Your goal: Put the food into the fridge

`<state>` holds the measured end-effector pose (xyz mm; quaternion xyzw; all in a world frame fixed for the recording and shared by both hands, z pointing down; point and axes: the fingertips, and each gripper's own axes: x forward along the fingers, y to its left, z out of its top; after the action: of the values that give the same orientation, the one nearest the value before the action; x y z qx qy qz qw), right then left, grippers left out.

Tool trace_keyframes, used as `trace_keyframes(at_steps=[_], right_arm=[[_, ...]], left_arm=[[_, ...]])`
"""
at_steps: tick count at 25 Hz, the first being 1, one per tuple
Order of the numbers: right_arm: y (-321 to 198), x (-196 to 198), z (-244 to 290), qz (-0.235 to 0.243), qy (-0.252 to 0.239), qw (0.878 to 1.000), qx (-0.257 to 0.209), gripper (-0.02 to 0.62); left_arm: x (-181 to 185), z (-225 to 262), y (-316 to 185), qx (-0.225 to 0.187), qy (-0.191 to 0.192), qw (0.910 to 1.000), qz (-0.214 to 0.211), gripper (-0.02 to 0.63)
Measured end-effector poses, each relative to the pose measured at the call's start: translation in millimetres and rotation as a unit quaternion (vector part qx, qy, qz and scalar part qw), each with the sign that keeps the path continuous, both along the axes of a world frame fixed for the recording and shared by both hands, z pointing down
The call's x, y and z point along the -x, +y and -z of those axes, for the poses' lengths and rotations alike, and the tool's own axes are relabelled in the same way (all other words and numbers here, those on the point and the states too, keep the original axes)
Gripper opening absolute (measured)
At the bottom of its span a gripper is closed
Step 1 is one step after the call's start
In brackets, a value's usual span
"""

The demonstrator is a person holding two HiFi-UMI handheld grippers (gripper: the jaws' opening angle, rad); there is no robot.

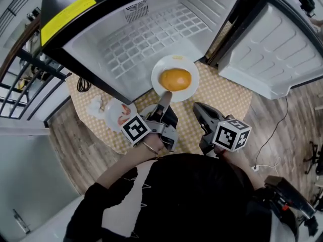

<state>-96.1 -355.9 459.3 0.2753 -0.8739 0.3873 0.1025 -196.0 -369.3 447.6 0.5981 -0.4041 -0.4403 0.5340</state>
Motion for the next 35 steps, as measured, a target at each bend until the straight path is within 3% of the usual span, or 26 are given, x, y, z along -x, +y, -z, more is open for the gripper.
trace_keyframes(at_steps=[4,14,32,35], right_arm=[[-23,11,7,0.02,-0.004,1.0,-0.019,0.015],[-76,45,26,0.056,-0.024,0.994,-0.085,0.015],[-71,61,-1,0.119,-0.02,0.991,-0.05,0.015],[-72,58,-3,0.127,-0.01,0.99,-0.063,0.015]], left_arm=[[20,-6,-17,0.014,0.008,0.9989,0.043,0.017],[69,-21,-42,0.037,-0.031,0.9918,0.119,0.017],[85,-64,-54,0.115,-0.011,0.9758,0.186,0.018],[89,-67,-57,0.122,-0.01,0.9729,0.196,0.019]])
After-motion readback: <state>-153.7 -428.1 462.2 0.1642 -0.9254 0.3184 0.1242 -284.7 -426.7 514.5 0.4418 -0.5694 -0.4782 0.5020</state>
